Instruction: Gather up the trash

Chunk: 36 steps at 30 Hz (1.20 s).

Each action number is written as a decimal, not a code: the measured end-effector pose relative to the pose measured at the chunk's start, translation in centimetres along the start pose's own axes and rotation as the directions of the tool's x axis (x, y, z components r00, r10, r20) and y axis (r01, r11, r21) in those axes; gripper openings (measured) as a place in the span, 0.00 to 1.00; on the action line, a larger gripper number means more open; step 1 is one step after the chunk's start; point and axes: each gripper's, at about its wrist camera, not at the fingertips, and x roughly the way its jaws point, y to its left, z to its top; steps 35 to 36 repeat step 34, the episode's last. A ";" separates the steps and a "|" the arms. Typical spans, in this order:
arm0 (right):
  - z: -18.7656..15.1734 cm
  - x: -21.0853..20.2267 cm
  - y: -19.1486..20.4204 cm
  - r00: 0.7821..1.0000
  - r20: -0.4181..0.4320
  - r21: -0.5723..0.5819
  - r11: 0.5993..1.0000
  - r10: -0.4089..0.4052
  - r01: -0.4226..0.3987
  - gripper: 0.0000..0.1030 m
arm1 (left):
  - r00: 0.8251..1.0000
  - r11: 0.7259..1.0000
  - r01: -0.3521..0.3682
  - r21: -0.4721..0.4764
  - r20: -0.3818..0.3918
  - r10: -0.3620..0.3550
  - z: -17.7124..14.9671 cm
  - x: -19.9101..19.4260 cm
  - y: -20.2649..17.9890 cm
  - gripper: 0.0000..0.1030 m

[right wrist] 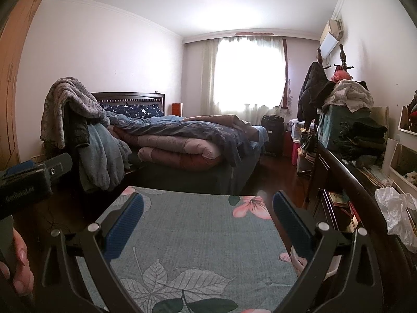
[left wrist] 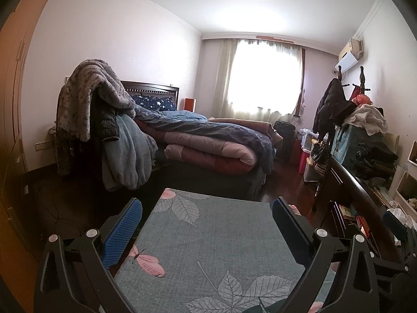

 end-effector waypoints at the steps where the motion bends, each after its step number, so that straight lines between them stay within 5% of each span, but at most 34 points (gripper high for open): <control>1: 0.0 0.0 0.0 1.000 -0.001 -0.001 1.000 0.000 0.000 0.97 | 1.000 1.000 0.002 0.001 0.000 -0.002 0.0 0.0 0.1 0.96; 36: -1.3 1.3 -1.4 0.999 -0.036 0.009 1.000 -0.003 0.003 0.97 | 0.999 1.000 0.014 0.007 -0.038 -0.014 -0.8 1.6 -1.0 0.96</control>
